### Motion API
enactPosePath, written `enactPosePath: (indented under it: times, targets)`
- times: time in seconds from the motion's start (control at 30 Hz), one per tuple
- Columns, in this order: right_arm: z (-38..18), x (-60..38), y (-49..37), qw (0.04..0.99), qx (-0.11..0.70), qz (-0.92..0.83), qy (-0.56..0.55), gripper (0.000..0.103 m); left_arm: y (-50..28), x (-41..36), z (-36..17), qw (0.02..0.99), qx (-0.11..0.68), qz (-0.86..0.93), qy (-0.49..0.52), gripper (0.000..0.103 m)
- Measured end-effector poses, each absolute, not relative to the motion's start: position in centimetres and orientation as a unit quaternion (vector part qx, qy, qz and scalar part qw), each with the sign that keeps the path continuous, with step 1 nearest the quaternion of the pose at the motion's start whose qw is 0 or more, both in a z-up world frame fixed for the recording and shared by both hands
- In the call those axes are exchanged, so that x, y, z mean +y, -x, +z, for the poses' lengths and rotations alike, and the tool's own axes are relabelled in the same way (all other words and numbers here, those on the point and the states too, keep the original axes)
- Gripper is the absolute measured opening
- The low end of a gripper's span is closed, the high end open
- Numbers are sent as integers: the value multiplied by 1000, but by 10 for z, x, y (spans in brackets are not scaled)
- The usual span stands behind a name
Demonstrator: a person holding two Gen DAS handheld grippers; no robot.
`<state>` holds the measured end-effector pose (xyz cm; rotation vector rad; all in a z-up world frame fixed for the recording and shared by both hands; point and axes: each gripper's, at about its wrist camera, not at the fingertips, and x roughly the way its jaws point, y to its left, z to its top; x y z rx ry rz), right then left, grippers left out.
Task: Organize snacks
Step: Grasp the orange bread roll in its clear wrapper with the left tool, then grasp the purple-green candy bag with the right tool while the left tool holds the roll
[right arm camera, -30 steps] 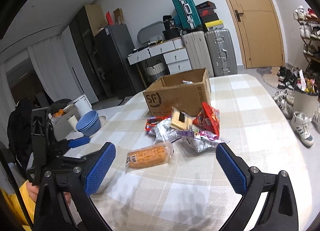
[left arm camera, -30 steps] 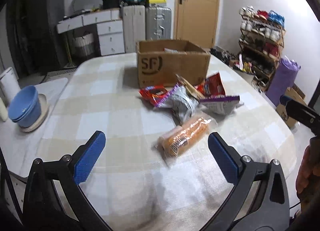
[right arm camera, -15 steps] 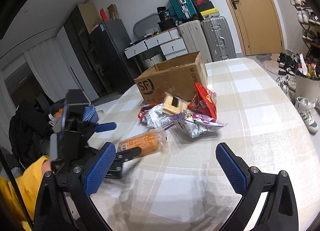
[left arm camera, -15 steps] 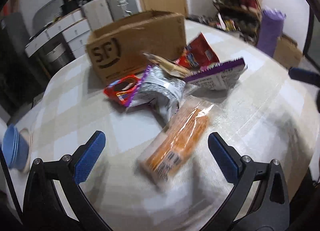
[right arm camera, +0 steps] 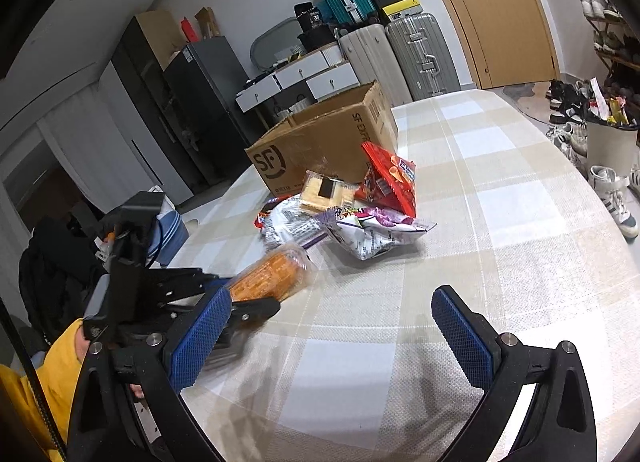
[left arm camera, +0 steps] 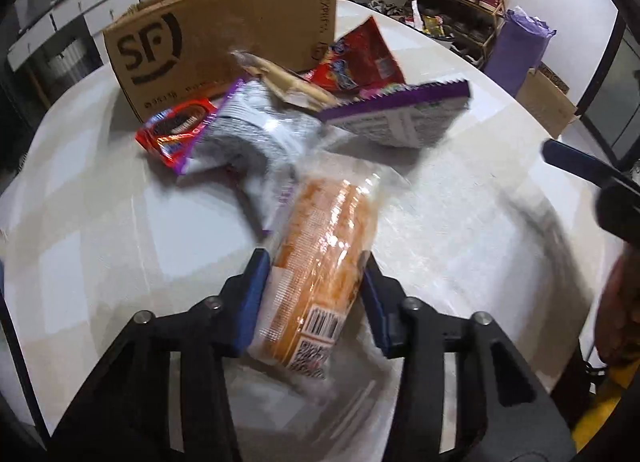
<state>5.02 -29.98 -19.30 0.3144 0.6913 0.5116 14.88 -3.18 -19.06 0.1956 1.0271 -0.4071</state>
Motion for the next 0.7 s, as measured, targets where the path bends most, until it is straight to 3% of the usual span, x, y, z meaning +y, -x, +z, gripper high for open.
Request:
enactPosePath:
  times: [0.23, 0.7]
  targets:
    - [-200, -299, -52, 893, 349, 238, -158, 102, -142, -34, -192, 848, 481, -212, -69, 33]
    - [-176, -246, -118, 911, 333, 243, 16, 100, -90, 15, -182, 869, 456, -194, 0, 33]
